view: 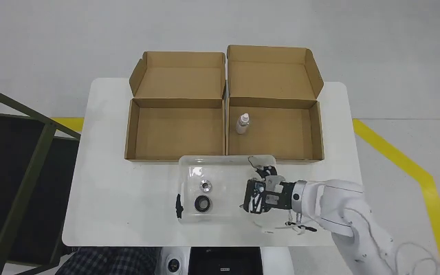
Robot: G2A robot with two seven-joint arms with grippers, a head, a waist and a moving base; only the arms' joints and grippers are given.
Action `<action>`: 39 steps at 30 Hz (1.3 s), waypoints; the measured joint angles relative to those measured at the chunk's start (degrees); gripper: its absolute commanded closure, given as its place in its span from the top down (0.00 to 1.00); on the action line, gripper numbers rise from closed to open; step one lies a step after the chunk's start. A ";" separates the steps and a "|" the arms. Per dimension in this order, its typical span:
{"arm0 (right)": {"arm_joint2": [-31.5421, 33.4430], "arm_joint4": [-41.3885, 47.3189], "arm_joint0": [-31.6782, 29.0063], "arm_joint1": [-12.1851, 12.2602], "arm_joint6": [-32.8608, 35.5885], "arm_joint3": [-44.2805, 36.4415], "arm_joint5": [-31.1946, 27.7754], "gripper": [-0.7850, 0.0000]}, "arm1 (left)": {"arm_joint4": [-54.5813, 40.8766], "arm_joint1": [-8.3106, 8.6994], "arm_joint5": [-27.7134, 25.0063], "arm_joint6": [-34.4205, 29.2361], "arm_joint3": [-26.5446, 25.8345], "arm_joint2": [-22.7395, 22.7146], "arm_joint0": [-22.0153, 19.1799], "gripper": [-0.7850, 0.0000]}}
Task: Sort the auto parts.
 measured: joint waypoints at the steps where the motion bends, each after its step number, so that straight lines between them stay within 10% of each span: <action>1: -0.33 -0.78 -0.11 0.09 0.67 -0.10 -0.07 1.00 | 0.00 0.00 0.00 0.00 0.00 0.00 0.00 1.00; 29: -9.02 -8.35 4.61 0.25 9.78 5.54 6.21 1.00 | 0.00 0.00 0.00 0.00 0.00 0.00 0.00 1.00; 39: -11.79 -10.94 6.08 0.02 13.54 7.57 8.99 0.76 | 0.00 0.00 0.00 0.00 0.00 0.00 0.00 1.00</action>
